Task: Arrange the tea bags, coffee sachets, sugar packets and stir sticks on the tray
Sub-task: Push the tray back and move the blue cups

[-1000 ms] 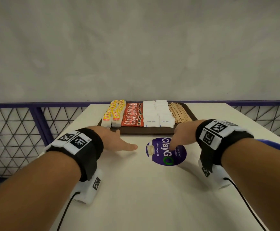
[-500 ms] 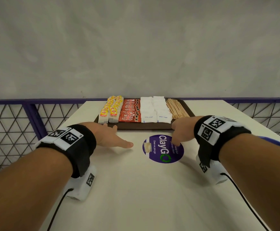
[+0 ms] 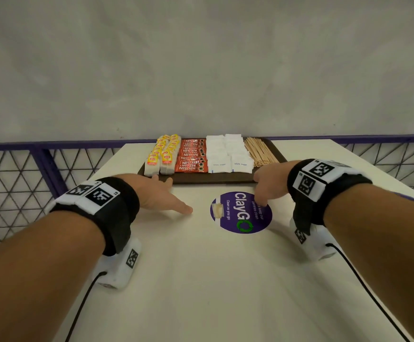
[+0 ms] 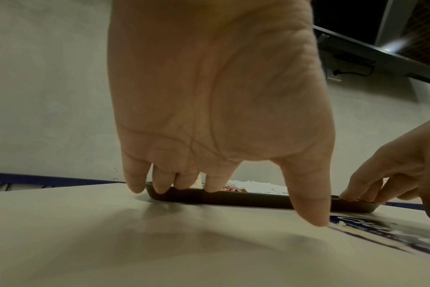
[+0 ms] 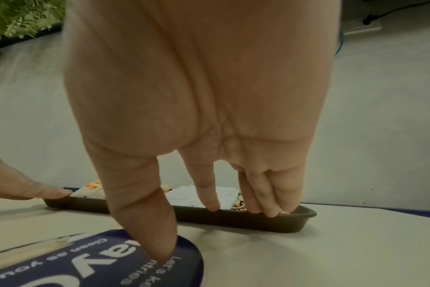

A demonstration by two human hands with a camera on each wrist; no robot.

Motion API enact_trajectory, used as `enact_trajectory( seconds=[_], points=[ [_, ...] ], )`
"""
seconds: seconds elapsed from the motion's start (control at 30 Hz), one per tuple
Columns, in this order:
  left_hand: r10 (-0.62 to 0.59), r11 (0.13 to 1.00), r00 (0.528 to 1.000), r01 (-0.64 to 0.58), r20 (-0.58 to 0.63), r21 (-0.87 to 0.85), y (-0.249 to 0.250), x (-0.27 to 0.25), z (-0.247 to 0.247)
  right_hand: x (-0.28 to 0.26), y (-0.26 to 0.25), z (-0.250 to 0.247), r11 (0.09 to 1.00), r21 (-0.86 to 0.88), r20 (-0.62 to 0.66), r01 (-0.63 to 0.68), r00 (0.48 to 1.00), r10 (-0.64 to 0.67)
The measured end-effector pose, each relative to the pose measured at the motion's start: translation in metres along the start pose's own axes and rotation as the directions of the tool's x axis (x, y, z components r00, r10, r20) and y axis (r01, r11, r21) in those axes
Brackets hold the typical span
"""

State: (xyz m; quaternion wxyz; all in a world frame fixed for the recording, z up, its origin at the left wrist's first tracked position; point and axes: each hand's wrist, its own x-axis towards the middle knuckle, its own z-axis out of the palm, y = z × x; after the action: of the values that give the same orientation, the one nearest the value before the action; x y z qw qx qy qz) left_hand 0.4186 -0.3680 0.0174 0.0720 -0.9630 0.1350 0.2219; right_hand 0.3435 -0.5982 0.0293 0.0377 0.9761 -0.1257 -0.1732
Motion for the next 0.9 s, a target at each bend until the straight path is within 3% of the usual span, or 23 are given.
enact_trajectory(
  seconds=[0.9],
  points=[
    [0.008, 1.000, 1.000, -0.008, -0.003, -0.009, 0.0029, 0.0038, -0.0032, -0.0019, 0.0010, -0.0070, 1.000, 0.022, 0.052, 0.005, 0.999, -0.006]
  ],
)
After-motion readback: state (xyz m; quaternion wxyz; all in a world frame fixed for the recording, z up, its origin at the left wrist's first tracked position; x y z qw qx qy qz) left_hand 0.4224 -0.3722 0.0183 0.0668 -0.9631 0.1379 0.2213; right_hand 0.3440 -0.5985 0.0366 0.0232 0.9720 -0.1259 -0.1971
